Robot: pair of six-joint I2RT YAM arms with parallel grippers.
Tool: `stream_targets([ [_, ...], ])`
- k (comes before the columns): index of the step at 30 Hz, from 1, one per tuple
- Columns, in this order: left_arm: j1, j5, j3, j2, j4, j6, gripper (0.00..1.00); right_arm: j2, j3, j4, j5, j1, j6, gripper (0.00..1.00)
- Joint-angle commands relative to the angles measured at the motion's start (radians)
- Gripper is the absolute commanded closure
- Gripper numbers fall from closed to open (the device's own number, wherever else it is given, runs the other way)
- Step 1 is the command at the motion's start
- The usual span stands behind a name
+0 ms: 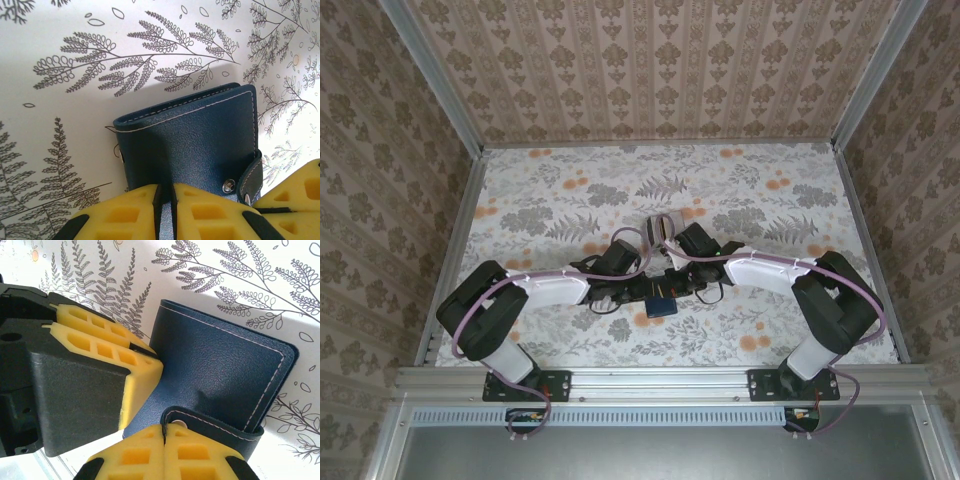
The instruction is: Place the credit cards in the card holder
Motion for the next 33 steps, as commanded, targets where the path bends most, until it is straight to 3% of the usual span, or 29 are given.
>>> stream_targets([
  [1,0.004,-0.014,-0.014,0.007,-0.055,-0.010,0.83,0.010,0.011,-0.029,0.030,-0.003,-0.033,1.00],
  [21,-0.011,-0.023,-0.018,0.013,-0.048,-0.024,0.83,0.073,-0.009,-0.022,0.032,-0.002,-0.042,1.00],
  [33,-0.012,-0.026,-0.021,0.004,-0.049,-0.027,0.83,0.187,-0.018,-0.046,0.097,-0.002,-0.001,1.00],
])
